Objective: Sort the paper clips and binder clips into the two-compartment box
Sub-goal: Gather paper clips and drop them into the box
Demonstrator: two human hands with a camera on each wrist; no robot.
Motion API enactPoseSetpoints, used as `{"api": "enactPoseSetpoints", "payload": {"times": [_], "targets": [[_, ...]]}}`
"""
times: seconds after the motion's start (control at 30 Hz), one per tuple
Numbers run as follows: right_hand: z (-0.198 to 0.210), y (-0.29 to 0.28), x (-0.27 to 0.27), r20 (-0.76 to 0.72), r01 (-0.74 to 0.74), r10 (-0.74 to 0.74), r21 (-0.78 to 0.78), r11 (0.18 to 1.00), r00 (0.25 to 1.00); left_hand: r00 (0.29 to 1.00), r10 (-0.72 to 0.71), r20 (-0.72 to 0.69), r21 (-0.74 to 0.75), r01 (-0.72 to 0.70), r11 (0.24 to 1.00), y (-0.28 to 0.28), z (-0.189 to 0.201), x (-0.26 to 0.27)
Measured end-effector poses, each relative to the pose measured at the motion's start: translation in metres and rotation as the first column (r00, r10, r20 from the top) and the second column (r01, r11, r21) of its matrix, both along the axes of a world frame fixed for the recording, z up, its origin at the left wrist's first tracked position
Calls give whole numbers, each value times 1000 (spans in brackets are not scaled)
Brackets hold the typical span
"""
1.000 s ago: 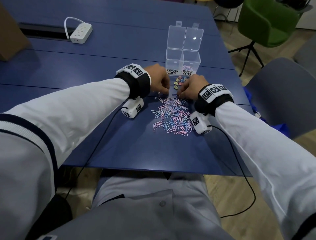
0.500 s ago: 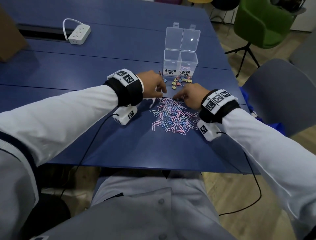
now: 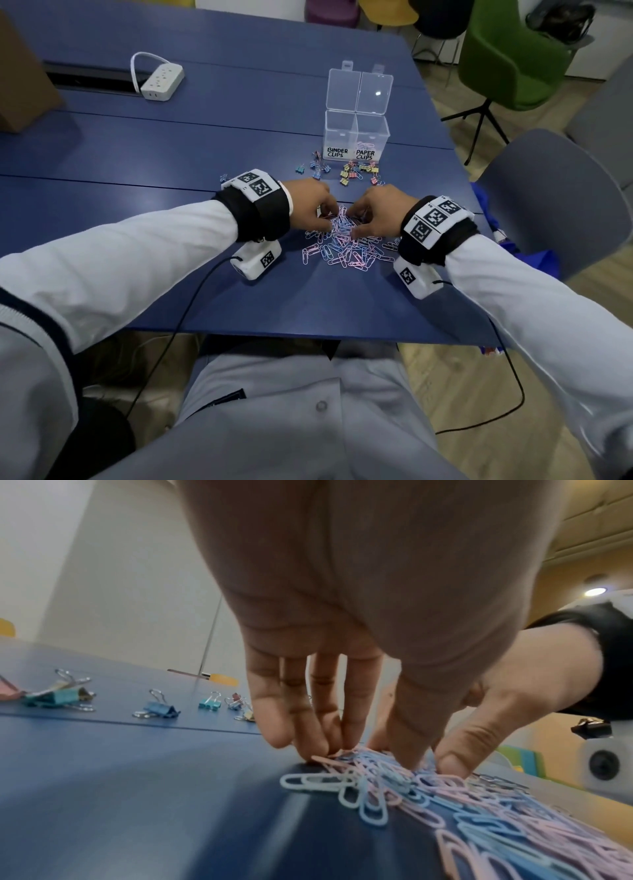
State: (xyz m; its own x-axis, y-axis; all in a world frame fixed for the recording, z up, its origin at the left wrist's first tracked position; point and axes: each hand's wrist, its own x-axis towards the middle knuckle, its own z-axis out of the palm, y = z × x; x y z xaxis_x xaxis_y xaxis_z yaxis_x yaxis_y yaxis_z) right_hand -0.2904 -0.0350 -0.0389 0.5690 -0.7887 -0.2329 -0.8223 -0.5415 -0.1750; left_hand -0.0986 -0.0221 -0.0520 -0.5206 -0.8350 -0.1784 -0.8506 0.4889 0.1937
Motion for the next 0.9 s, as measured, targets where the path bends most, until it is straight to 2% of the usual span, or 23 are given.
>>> {"api": "enactPoseSetpoints", "payload": {"times": [0.33, 0.63, 0.73, 0.9], "targets": [[0, 1, 5, 123, 125, -121, -23, 992, 985, 999, 47, 12, -1, -47, 999, 3, 0, -4], [14, -12, -8, 300, 252, -278, 122, 960, 913, 994, 85, -66, 18, -84, 996, -5, 5, -15], [22, -21, -11, 387, 264, -321, 192, 945, 865, 994, 77, -75, -16, -78, 997, -7, 7, -15], [35, -50, -15, 547, 310, -425, 293, 904, 721, 991, 87, -103, -6, -88, 996, -12, 8, -13]]}}
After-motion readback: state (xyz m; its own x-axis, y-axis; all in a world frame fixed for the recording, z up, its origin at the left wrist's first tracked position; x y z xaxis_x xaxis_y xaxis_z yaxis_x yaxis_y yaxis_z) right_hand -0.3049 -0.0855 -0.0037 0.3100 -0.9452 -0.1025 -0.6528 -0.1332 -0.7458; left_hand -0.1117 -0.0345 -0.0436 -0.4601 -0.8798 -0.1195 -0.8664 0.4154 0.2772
